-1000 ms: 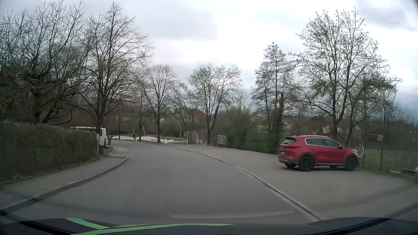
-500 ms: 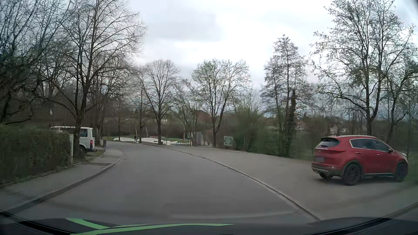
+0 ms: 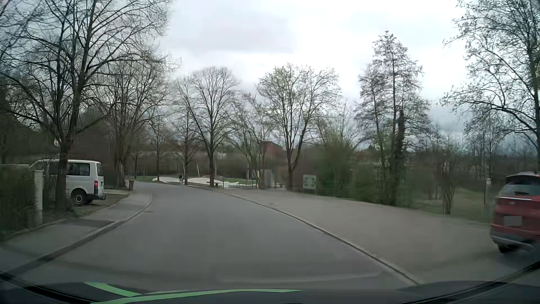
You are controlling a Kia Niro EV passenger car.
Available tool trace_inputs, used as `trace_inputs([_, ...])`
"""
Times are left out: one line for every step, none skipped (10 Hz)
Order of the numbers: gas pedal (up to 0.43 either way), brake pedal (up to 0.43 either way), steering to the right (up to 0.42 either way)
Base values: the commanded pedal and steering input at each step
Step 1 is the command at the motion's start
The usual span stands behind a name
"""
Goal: Follow the waypoints while adhering to traffic rules and regulations
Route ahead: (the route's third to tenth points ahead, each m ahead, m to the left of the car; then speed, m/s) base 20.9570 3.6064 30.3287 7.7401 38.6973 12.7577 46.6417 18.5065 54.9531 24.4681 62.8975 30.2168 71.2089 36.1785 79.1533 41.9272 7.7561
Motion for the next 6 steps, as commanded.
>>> trace_inputs([0.0, 0.0, -0.051])
trace_inputs([0.0, 0.0, -0.054])
trace_inputs([0.0, 0.0, -0.055])
trace_inputs([0.0, 0.0, -0.056])
trace_inputs([0.0, 0.0, -0.058])
trace_inputs([0.0, 0.0, -0.061])
